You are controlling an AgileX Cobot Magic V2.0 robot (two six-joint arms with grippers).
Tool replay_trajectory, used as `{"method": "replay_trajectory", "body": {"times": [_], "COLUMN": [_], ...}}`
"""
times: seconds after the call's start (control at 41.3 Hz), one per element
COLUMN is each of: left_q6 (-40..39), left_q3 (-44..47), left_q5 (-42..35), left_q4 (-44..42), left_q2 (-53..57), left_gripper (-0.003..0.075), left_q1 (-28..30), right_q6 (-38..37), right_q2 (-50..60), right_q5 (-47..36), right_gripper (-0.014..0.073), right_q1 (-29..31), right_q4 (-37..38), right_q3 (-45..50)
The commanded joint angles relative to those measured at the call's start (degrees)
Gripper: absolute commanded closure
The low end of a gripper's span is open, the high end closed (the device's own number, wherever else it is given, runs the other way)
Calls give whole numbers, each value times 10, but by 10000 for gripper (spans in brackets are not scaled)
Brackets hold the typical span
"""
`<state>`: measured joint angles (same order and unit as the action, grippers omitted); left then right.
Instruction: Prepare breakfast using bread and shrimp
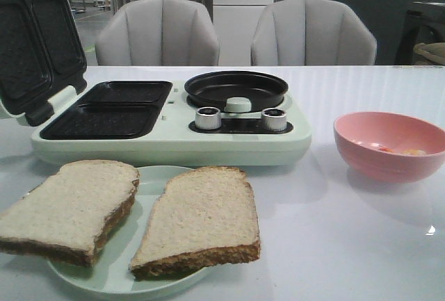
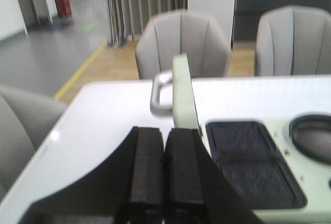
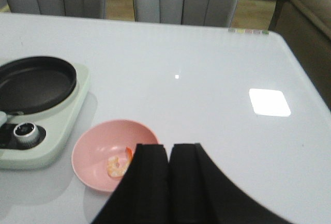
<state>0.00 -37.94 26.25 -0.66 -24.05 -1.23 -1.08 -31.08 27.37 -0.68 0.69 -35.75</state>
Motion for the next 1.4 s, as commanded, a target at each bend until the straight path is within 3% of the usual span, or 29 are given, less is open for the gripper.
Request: {"method": "replay_trajectory", "body": {"times": [0.0,0.387,0.508,0.581,0.654,0.726,0.847,0.968,1.09,1.38], "left_q6": [-6,-6,-6,-6,-6,-5,5,62,114,108], "left_q3": [-2,34,34,34,34,34,34,34,34,71], "left_q5": [-27,-33,-33,-33,-31,-29,-31,-32,-18,87], "left_q4": [14,31,28,23,14,3,-4,-6,-37,-183], "left_q2": [-24,-72,-78,-78,-78,-78,-78,-84,-96,-146], "left_gripper": [620,611,470,309,168,113,114,114,114,114], "left_q1": [-4,-4,-4,-4,-4,-4,-14,-73,-169,-441], "right_q6": [2,2,2,2,2,2,2,2,2,2], "right_q2": [-34,-124,-134,-138,-139,-139,-139,-139,-139,-139], "right_q5": [-26,15,20,18,16,16,20,20,20,20], "right_gripper": [579,566,393,211,96,43,45,45,45,45], "right_q1": [2,2,2,2,2,2,2,2,2,2], "right_q4": [5,5,5,5,5,5,5,5,5,5], "right_q3": [-21,-21,-21,-21,-21,-21,-21,-21,-21,-21]}}
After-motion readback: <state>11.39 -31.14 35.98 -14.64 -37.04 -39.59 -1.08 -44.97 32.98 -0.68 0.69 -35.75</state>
